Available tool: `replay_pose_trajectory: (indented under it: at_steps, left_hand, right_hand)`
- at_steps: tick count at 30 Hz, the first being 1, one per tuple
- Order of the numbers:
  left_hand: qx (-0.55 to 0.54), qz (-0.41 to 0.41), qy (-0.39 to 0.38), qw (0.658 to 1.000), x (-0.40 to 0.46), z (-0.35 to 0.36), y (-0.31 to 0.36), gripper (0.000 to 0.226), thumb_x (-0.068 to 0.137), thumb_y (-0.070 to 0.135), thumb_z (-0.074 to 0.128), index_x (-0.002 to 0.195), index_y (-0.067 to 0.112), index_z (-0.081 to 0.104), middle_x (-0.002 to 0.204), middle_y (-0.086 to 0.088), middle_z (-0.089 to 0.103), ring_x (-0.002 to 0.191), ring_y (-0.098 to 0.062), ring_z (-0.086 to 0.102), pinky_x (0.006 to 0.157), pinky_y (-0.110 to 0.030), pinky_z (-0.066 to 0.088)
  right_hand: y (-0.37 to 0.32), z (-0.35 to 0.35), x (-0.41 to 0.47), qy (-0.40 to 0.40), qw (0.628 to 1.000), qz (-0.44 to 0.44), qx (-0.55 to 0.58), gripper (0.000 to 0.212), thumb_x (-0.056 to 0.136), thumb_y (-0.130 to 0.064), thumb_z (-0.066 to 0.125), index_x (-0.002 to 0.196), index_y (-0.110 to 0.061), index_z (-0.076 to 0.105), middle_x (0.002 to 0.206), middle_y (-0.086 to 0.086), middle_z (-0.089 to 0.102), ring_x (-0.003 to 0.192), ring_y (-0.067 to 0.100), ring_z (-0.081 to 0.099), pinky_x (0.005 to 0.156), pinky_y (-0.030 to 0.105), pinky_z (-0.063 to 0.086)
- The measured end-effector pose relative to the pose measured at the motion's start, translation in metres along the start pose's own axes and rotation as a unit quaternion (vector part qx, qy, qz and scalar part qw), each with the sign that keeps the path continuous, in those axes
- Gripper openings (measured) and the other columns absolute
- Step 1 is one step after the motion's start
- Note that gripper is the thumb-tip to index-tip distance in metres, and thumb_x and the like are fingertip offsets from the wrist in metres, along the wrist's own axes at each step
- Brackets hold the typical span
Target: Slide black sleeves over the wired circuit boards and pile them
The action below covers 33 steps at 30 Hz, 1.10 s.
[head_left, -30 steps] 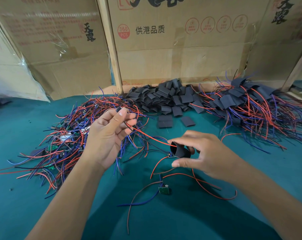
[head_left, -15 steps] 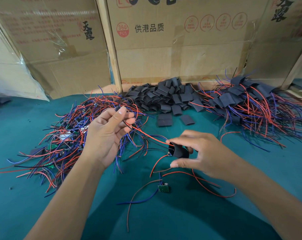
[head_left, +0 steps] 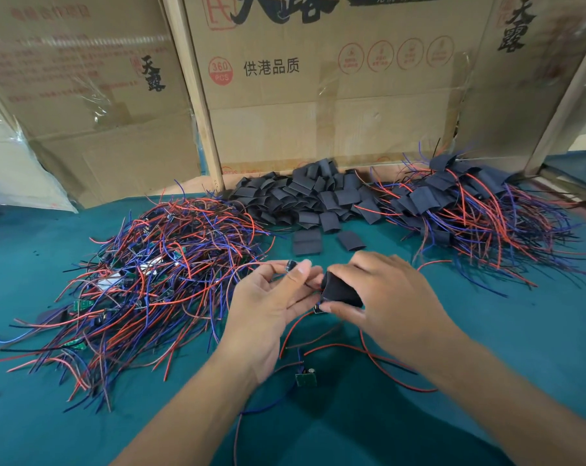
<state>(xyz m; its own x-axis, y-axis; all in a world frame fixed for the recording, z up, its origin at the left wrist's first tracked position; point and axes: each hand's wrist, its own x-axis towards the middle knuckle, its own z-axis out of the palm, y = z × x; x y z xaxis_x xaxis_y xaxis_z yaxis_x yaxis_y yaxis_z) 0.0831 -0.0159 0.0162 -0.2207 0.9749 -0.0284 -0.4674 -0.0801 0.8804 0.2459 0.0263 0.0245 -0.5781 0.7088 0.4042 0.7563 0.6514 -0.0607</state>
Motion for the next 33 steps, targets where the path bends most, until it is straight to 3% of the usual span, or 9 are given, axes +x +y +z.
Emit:
replay_pose_trajectory:
  at_steps: [4, 9, 14, 18, 25, 29, 33]
  left_hand:
    - [0.022, -0.024, -0.027, 0.999, 0.002, -0.003, 0.000, 0.013, 0.098, 0.016, 0.057, 0.101, 0.005, 0.062, 0.109, -0.024, 0.072, 0.097, -0.028, 0.072, 0.081, -0.036, 0.060]
    - [0.075, 0.002, -0.034, 0.997, -0.002, -0.001, 0.000, 0.013, 0.081, 0.023, 0.070, 0.078, 0.012, 0.077, 0.091, -0.010, 0.065, 0.079, -0.019, 0.060, 0.070, -0.031, 0.054]
    - [0.045, -0.035, -0.030, 0.998, -0.001, -0.002, 0.000, 0.017, 0.074, 0.026, 0.075, 0.073, 0.010, 0.069, 0.075, -0.009, 0.061, 0.063, -0.016, 0.056, 0.061, -0.025, 0.052]
    - [0.019, -0.043, -0.034, 0.998, 0.001, -0.005, 0.002, 0.030, 0.073, 0.019, 0.076, 0.094, 0.004, 0.061, 0.076, -0.011, 0.061, 0.062, -0.015, 0.061, 0.061, -0.022, 0.055]
    - [0.087, -0.039, -0.041, 0.995, 0.000, -0.006, 0.002, 0.036, 0.065, 0.029, 0.080, 0.087, 0.010, 0.059, 0.077, -0.004, 0.063, 0.061, -0.012, 0.056, 0.056, -0.022, 0.046]
    - [0.104, -0.036, -0.035, 0.993, -0.003, -0.004, -0.002, 0.029, 0.070, 0.027, 0.077, 0.080, 0.009, 0.057, 0.075, -0.005, 0.062, 0.059, -0.013, 0.055, 0.052, -0.022, 0.045]
    - [0.140, -0.023, -0.042, 0.989, -0.003, -0.005, -0.002, 0.022, 0.084, 0.026, 0.070, 0.086, 0.008, 0.059, 0.079, -0.007, 0.066, 0.066, -0.016, 0.059, 0.053, -0.026, 0.046]
  right_hand:
    - [0.005, -0.002, 0.000, -0.010, 0.999, 0.028, 0.018, 0.050, 0.089, -0.070, 0.041, 0.120, -0.033, 0.055, 0.105, -0.008, 0.051, 0.101, 0.015, 0.052, 0.082, 0.025, 0.033]
    - [0.003, -0.006, 0.001, 0.006, 0.999, 0.031, 0.044, 0.049, 0.088, -0.065, 0.052, 0.122, -0.030, 0.059, 0.108, -0.006, 0.055, 0.099, 0.017, 0.056, 0.075, 0.026, 0.035]
    - [-0.001, -0.009, -0.001, 0.006, 0.998, 0.022, 0.051, 0.045, 0.088, -0.060, 0.059, 0.118, -0.026, 0.062, 0.102, -0.004, 0.056, 0.094, 0.019, 0.058, 0.069, 0.026, 0.036]
    - [-0.002, -0.008, -0.002, 0.004, 0.999, 0.005, 0.032, 0.045, 0.089, -0.062, 0.054, 0.119, -0.028, 0.059, 0.104, -0.006, 0.053, 0.098, 0.015, 0.055, 0.068, 0.023, 0.034]
    - [-0.004, -0.009, -0.002, 0.029, 0.999, -0.002, 0.027, 0.040, 0.078, -0.050, 0.076, 0.100, -0.017, 0.070, 0.085, 0.000, 0.060, 0.077, 0.021, 0.062, 0.054, 0.031, 0.048]
    - [-0.006, -0.006, -0.003, 0.027, 0.999, -0.005, 0.023, 0.040, 0.074, -0.048, 0.080, 0.094, -0.015, 0.071, 0.080, 0.000, 0.060, 0.072, 0.021, 0.063, 0.048, 0.030, 0.049]
    - [-0.002, -0.006, -0.002, 0.034, 0.999, -0.004, 0.035, 0.040, 0.081, -0.049, 0.073, 0.101, -0.014, 0.070, 0.087, 0.001, 0.059, 0.079, 0.022, 0.062, 0.055, 0.036, 0.052]
